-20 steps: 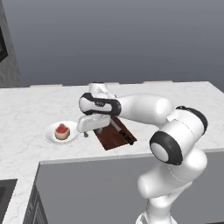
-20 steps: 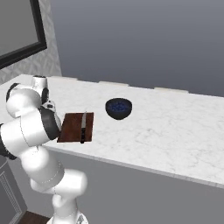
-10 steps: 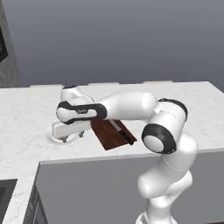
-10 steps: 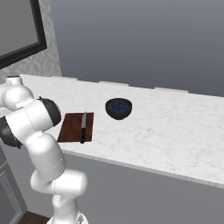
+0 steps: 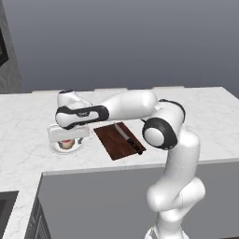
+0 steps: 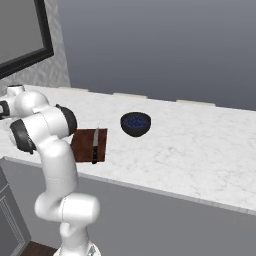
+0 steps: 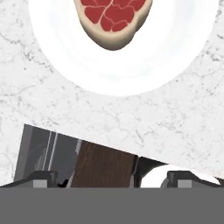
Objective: Pick up the knife from the drawer and place it on the cutting board. Then place the meat from the plate to the cutting board.
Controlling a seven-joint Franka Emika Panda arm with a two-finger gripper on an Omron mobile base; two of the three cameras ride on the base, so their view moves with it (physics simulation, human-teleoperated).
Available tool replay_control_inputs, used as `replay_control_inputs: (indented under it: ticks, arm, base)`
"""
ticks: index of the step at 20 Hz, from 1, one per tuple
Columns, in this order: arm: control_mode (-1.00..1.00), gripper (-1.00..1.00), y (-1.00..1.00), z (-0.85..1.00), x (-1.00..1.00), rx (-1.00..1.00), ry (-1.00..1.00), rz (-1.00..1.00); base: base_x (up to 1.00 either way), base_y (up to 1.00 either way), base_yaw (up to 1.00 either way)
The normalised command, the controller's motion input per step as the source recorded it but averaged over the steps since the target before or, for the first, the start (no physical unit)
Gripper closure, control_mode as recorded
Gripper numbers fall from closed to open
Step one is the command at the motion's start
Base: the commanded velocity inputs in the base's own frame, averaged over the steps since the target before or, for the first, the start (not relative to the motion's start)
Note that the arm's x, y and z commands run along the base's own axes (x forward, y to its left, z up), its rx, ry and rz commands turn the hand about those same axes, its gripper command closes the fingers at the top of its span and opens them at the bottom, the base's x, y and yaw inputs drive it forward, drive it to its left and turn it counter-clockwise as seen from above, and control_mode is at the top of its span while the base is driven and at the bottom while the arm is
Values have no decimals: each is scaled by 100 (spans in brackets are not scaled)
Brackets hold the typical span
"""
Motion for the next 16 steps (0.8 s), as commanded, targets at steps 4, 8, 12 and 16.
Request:
replay_control_inputs:
  ticks: [4,8,12,16]
  arm:
    - [-100,-100,4,-32,27,0,-8,-8]
    - [-100,-100,3,-31,34,0,-6,-4]
    - [-100,-100,0,-32,33,0,-4,-3]
    - [-100,-100,1,-28,25,0,-6,0]
  base:
    - [0,0,0]
    - [0,0,0]
    - [0,0,0]
    - [0,0,0]
